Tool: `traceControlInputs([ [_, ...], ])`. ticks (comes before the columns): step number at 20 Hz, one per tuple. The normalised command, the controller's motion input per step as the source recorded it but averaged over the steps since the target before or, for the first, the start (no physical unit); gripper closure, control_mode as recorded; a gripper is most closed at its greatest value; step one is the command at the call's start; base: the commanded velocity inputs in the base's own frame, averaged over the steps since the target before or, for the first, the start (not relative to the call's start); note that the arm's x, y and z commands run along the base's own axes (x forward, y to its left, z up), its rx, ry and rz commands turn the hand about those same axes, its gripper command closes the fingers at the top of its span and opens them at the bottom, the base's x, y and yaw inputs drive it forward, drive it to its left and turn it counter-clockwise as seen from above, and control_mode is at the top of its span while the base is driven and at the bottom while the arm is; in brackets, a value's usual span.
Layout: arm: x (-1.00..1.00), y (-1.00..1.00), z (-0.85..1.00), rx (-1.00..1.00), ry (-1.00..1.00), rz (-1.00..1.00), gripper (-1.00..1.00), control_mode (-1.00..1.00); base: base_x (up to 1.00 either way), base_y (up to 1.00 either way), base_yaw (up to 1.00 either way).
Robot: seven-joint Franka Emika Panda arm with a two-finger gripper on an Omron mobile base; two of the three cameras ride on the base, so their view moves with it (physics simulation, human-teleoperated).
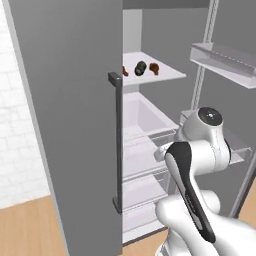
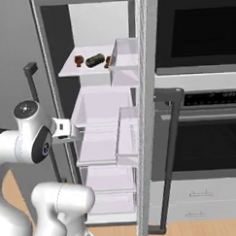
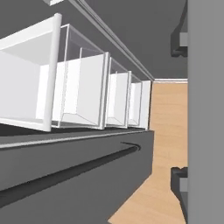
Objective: Place one cucumber and one chicken drumstick in each tupperware on the nearby counter, to pack two identical lunches.
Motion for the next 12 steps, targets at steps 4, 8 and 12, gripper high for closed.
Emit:
traceControlInputs([
  [4,0.0,0.0,0.0,0.0,0.0,0.0,-1.0,1.0,0.51,0.0,-0.18],
  [8,0.0,0.0,0.0,0.0,0.0,0.0,-1.0,1.0,0.5,0.0,-0.09],
  [12,0.0,0.0,0.0,0.0,0.0,0.0,-1.0,1.0,0.46,-0.01,-0.07],
])
